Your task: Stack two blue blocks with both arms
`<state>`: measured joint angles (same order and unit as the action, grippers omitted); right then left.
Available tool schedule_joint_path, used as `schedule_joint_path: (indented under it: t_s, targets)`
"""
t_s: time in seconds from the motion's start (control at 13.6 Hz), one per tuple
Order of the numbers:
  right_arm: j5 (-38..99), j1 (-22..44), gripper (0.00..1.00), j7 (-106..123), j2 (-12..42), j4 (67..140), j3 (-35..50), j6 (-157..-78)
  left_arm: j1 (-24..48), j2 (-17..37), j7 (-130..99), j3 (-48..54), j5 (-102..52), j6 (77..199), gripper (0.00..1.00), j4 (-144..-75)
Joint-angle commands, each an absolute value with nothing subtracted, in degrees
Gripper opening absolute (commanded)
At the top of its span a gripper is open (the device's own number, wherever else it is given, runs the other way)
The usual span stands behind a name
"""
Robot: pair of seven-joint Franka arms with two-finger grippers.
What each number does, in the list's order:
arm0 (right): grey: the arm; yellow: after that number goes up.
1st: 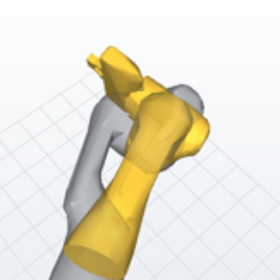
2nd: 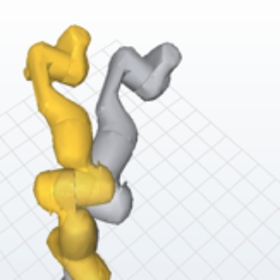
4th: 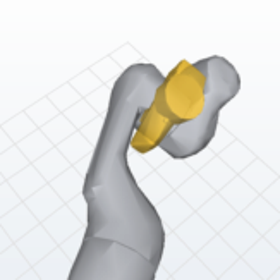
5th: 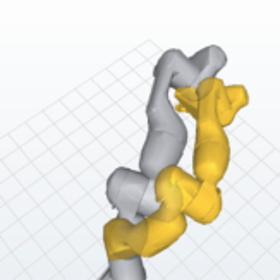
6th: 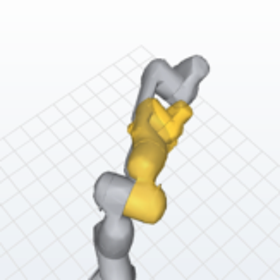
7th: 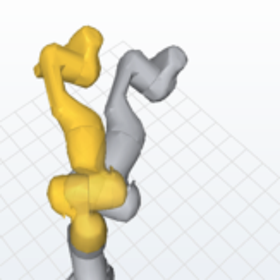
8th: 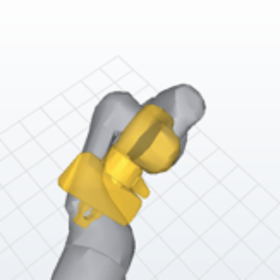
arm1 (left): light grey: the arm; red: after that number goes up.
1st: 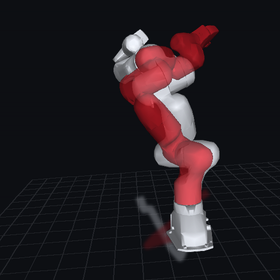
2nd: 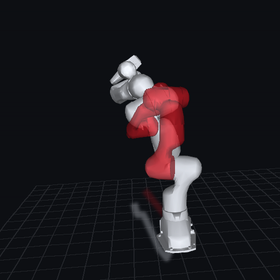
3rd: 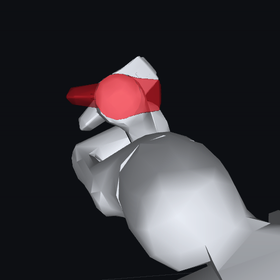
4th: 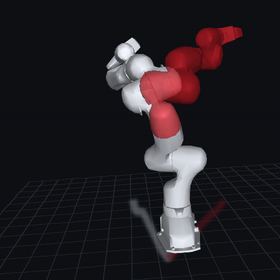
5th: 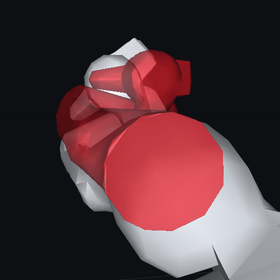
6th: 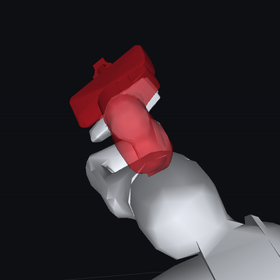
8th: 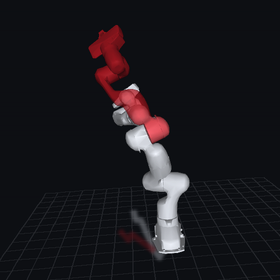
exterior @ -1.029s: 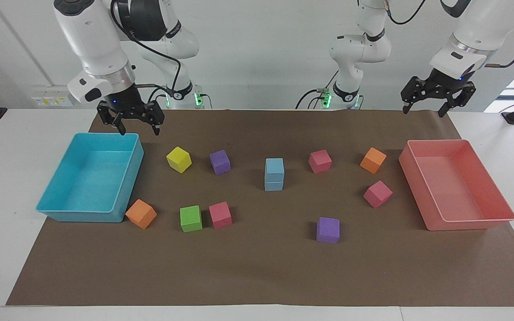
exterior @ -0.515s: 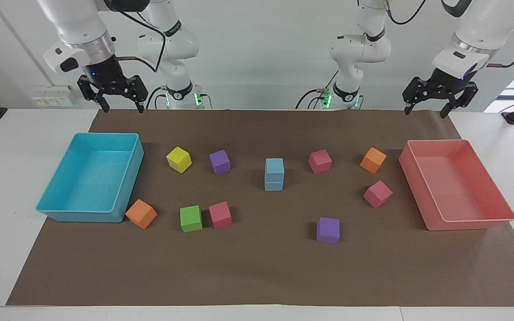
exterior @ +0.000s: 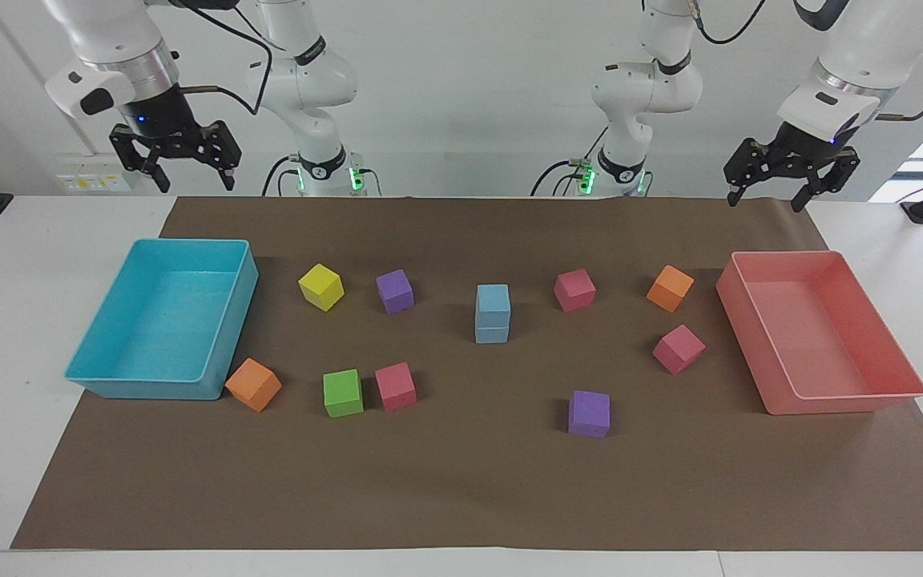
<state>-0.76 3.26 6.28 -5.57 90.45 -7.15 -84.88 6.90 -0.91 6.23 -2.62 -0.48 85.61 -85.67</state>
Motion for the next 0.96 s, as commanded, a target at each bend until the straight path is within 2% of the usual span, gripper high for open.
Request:
schedule_joint_path:
  t_s: [0.0, 0.15, 0.37, 0.88]
  targets:
    - [-1.93, 2.73, 1.00, 7.73, -6.06, 89.74, -6.77, -82.62, 5.89, -2.02, 6.06, -2.02, -0.70, 85.78, 1.00, -86.57]
    - [-1.93, 2.81, 1.00, 7.74, -6.24, 89.30, -6.51, -82.61, 5.89, -2.02, 6.15, -2.02, -0.70, 85.78, 1.00, -86.57]
    - [-3.25, 3.78, 1.00, 7.56, -8.79, 92.72, -5.80, -85.86, 5.89, -2.02, 6.15, -2.02, -0.70, 85.87, 1.00, -86.75]
    - [-3.25, 3.78, 1.00, 7.21, -8.97, 93.78, -5.71, -85.87, 5.89, -2.11, 6.15, -2.02, -0.70, 85.96, 1.00, -86.75]
